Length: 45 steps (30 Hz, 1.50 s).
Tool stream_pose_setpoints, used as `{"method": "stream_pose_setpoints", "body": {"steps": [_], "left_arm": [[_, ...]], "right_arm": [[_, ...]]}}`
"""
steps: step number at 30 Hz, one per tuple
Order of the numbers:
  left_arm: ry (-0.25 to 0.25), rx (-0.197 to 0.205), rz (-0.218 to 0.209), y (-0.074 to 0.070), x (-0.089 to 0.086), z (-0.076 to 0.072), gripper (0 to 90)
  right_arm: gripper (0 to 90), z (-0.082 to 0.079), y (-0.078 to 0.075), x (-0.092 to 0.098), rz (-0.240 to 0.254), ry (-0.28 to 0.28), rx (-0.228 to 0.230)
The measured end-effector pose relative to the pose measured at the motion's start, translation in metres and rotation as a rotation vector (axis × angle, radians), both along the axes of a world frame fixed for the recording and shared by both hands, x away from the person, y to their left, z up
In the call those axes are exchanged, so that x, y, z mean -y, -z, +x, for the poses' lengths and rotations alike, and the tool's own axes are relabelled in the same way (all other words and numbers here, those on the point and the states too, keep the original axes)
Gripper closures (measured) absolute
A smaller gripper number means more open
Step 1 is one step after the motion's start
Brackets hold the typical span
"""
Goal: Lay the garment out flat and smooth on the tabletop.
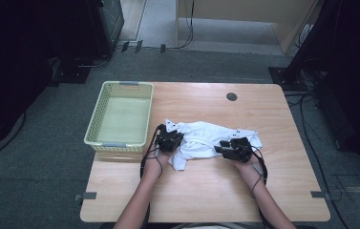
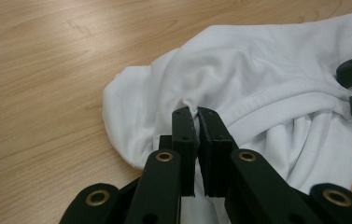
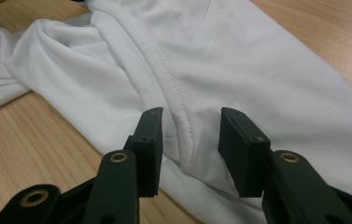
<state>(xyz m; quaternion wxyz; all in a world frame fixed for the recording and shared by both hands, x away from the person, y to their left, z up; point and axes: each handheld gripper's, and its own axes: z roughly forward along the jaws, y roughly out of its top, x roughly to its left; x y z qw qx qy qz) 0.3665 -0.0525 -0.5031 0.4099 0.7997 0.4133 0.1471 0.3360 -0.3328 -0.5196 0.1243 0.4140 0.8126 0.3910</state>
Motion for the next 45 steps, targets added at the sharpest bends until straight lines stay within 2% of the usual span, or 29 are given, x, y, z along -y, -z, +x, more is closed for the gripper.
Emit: {"method": "stream_pose_setpoints", "body": {"steps": [3, 7, 10, 12, 22, 27, 35, 42, 45], "left_arm": [[0.004, 0.001, 0.002, 0.0, 0.001, 0.0, 87.3], [0.01, 0.001, 0.001, 0.0, 0.002, 0.0, 87.4], [0.01, 0.002, 0.001, 0.0, 0.002, 0.0, 87.3], [0.008, 0.005, 0.0, 0.0, 0.002, 0.0, 87.3], [0.007, 0.024, -0.005, -0.008, 0.0, 0.001, 87.4], [0.011, 0.035, -0.01, -0.014, 0.002, 0.003, 87.3], [0.001, 0.04, -0.015, -0.019, 0.008, 0.015, 87.3], [-0.002, 0.029, 0.022, -0.016, 0.013, 0.028, 87.4], [-0.011, 0.024, 0.021, -0.015, 0.016, 0.035, 87.3]], "right_arm": [[66.5, 0.001, 0.003, 0.0, -0.002, 0.008, 0.003], [76.4, 0.001, 0.004, -0.001, -0.014, 0.016, 0.008], [82.5, 0.006, 0.005, 0.004, 0.044, 0.023, -0.028], [85.3, 0.008, 0.005, 0.006, 0.06, 0.021, -0.047], [85.9, 0.006, -0.011, 0.01, 0.036, 0.017, -0.007], [85.5, 0.008, -0.02, 0.015, 0.052, 0.032, 0.014], [85.6, 0.022, -0.03, 0.019, 0.039, 0.04, 0.026], [85.6, 0.035, -0.032, 0.019, 0.01, 0.035, 0.032], [85.8, 0.041, -0.032, 0.019, 0.006, 0.036, 0.036]]}}
